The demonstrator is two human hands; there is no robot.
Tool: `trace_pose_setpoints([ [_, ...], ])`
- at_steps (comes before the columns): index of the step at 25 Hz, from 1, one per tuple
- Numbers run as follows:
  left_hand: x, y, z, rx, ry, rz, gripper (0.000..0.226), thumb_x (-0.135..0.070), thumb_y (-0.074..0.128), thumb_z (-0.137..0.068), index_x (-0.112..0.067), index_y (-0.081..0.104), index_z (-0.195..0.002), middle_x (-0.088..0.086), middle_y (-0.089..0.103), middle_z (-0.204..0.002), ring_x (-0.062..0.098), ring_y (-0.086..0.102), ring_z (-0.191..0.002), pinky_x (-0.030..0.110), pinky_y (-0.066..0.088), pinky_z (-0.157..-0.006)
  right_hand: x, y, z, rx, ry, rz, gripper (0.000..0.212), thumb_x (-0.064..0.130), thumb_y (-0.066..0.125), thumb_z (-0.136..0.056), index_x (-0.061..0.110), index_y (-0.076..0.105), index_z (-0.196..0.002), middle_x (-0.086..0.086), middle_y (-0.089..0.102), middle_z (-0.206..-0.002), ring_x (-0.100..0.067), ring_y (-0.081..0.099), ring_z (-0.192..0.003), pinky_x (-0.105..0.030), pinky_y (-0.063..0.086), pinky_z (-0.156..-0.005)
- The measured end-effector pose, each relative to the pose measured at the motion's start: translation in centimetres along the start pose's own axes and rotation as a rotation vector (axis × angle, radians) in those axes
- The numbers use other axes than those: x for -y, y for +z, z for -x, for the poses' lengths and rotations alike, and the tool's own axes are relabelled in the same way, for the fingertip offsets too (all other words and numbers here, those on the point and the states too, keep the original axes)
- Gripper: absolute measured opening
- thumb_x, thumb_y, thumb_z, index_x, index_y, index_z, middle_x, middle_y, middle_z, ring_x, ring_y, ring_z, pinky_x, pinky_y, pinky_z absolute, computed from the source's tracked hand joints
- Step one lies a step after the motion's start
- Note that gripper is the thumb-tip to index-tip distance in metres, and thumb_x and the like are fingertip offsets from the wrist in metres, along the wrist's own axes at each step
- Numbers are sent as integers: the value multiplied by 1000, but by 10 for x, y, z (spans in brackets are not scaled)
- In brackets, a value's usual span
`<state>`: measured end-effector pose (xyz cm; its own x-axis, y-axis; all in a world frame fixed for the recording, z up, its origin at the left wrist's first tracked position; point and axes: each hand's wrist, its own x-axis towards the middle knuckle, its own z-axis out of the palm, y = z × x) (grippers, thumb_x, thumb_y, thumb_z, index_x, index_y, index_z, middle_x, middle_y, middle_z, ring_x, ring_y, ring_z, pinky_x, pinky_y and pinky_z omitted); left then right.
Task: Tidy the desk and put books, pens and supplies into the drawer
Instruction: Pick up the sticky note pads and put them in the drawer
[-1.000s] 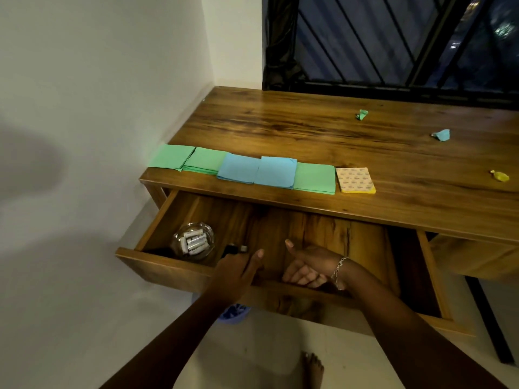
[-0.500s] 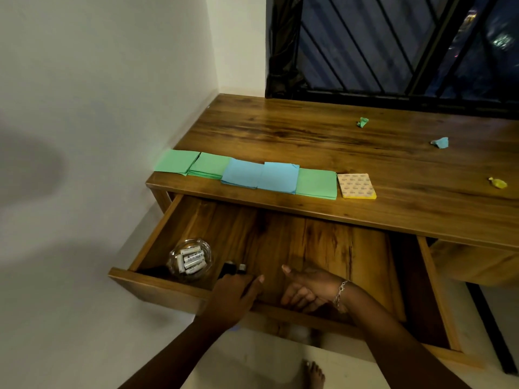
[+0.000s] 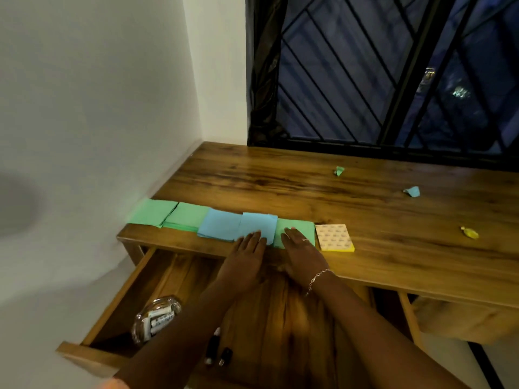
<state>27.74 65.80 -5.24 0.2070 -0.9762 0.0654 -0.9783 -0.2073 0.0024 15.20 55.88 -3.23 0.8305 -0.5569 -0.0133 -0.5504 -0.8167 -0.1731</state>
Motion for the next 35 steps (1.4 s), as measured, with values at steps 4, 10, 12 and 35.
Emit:
trace_pose_setpoints([
  [4, -2, 2, -30, 102, -7, -71, 83, -42, 46, -92, -4, -2, -147, 17, -5, -156, 28, -3, -145, 37, -4, -117, -17, 3, -27, 199, -8, 156, 99, 44, 61, -82, -1, -1, -146, -22, -8, -155, -32, -6, -144, -39, 2, -119],
  [10, -5, 21, -25, -24, 8, -120, 51, -15, 45, -93, 0, 30, -140, 24, 29, -147, 34, 27, -139, 40, 11, -117, -17, 29, -20, 155, 41, 188, 81, 31, 54, -90, -1, 5, -146, -23, 0, -155, -34, 3, -144, -40, 10, -119],
  [12, -4, 25, -20, -88, 49, -122, 38, -10, 69, -76, -2, 61, -112, 23, 62, -116, 33, 60, -111, 40, 34, -107, -10, 35, -10, 12, 43, 183, 66, 18, 56, -87, -4, 26, -141, -26, 20, -151, -33, 24, -141, -39, 26, -114],
  [35, -129, 35, 26, 410, 149, 399, 29, -13, 52, -92, -11, 61, -120, 12, 61, -123, 26, 56, -113, 30, 40, -93, -80, 18, 144, 317, 290, -316, 23, 4, 61, -84, 8, 68, -105, -9, 67, -115, -22, 59, -113, -30, 43, -98],
])
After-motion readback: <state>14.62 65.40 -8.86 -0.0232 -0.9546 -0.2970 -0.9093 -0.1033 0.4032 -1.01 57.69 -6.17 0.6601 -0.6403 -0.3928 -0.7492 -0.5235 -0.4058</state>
